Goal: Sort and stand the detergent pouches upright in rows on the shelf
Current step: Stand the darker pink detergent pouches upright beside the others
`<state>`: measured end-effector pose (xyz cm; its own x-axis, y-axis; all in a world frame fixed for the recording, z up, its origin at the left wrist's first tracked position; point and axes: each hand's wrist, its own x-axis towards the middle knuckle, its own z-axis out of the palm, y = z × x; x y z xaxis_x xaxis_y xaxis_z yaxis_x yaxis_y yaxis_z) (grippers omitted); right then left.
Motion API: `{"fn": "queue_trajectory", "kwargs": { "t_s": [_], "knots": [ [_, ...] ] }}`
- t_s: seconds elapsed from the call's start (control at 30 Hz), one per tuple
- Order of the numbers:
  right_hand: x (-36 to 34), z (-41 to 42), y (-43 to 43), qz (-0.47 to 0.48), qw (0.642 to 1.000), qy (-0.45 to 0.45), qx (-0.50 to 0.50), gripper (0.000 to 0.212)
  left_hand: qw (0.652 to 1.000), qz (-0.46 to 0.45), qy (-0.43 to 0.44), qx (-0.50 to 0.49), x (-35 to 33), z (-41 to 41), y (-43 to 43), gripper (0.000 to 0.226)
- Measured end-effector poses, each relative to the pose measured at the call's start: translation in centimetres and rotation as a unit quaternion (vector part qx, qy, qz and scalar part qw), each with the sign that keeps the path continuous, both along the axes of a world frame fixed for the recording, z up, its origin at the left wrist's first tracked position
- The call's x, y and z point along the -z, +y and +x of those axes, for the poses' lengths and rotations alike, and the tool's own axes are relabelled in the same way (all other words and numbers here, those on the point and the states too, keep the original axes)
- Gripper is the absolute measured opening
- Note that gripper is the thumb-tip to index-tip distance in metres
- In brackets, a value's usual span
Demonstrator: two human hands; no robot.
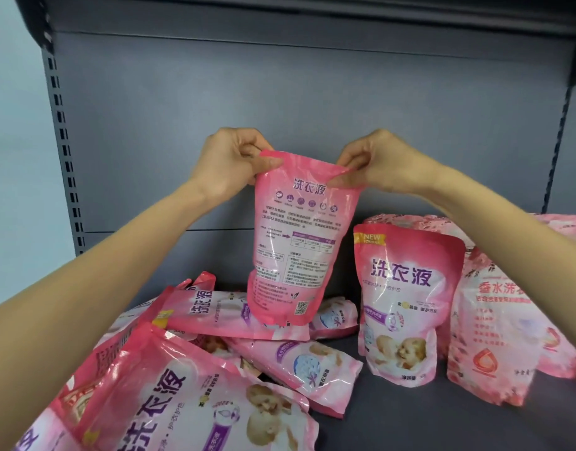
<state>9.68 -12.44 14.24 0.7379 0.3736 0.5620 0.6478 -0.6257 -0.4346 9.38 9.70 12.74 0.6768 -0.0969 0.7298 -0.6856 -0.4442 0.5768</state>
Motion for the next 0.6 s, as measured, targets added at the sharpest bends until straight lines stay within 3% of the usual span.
{"fn": "queue_trajectory", "kwargs": {
  "t_s": [0.2,0.43,0.6],
  "knots": [
    [-0.1,-2.3,-1.5,0.056,0.996,0.036,-0.051,0.012,0.999,-0.025,-0.006,0.04,-0.3,-2.4,-0.8,0.011],
    [0.6,-5.0,-3.7,0.118,0.992,0.0,-0.046,0.012,0.995,-0.031,0.011,0.093,0.2,-4.1,-2.4,0.008],
    [1.0,-6.9,-6.2,0.069,0.997,0.04,-0.023,0.025,0.984,-0.041,0.078,0.152,1.5,-4.2,-4.3,0.012]
  ]
}}
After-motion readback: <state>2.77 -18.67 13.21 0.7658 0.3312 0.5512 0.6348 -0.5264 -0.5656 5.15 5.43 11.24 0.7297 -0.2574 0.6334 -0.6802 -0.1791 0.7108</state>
